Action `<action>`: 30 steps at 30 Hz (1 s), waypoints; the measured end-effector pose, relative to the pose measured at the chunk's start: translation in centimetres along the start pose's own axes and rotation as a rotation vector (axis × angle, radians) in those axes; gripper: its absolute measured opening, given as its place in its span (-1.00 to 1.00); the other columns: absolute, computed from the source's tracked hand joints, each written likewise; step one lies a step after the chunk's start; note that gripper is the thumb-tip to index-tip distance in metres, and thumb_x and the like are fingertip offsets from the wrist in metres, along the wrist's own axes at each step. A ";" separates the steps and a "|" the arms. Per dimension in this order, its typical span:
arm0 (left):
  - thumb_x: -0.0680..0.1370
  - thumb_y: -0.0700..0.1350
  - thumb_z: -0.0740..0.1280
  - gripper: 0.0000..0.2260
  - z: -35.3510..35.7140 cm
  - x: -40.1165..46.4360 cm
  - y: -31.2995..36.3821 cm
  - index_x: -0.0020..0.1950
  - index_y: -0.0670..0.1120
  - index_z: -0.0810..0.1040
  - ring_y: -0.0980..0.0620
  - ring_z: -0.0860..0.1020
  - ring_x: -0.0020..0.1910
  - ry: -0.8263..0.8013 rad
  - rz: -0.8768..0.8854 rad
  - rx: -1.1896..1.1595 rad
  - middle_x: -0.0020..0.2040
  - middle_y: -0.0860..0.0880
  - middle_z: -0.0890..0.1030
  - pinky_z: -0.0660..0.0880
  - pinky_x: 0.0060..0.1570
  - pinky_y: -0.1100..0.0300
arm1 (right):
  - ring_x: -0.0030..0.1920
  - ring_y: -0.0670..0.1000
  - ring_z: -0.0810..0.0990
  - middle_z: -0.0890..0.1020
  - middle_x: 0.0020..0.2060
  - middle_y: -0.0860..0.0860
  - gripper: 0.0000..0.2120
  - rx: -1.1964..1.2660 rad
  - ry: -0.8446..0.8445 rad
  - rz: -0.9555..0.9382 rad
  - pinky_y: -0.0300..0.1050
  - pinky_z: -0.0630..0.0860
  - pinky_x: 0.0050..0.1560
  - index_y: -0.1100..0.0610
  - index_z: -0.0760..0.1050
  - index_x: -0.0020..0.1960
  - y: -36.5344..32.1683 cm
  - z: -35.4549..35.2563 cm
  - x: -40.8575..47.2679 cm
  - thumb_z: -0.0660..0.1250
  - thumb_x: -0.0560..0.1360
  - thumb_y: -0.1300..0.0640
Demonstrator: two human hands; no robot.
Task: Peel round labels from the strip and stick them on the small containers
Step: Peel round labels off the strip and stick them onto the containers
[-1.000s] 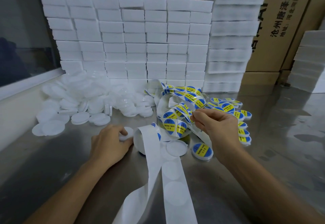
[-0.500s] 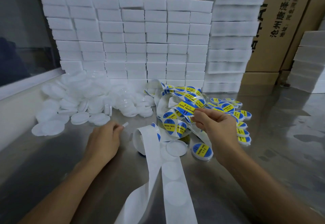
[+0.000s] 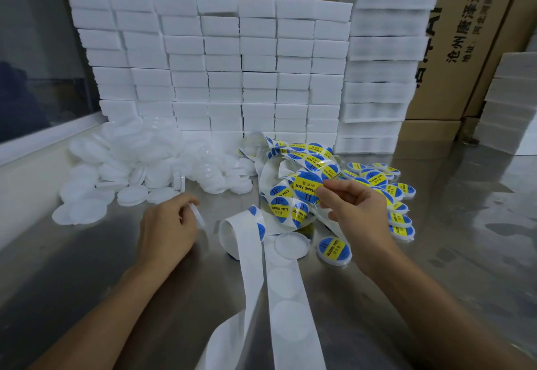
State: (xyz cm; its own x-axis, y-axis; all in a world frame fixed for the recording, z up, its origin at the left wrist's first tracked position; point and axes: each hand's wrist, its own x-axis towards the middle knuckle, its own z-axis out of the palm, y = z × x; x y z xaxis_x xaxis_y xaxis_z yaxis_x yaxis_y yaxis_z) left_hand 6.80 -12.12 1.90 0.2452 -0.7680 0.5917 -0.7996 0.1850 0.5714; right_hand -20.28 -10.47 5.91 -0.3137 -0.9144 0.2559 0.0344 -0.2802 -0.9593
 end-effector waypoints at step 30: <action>0.54 -0.30 0.33 -0.85 -0.9 -1.1 7.6 -0.03 -0.07 0.61 -0.16 0.70 -0.22 -0.264 -0.274 -1.135 -0.17 -0.13 0.72 0.64 -0.20 0.13 | -0.15 0.08 0.71 0.72 -0.09 0.00 -0.52 0.040 -0.242 -0.088 -0.13 0.63 -0.22 -0.08 0.43 0.21 -1.0 1.4 -2.2 0.52 0.40 0.21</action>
State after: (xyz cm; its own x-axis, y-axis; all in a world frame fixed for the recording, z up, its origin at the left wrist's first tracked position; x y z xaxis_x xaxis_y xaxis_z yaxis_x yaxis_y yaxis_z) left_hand 1.00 -9.31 6.13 0.1054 -0.9441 0.3124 0.2350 0.3289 0.9147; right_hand -18.35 -8.61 6.44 -0.0814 -0.9278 0.3641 0.0562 -0.3690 -0.9277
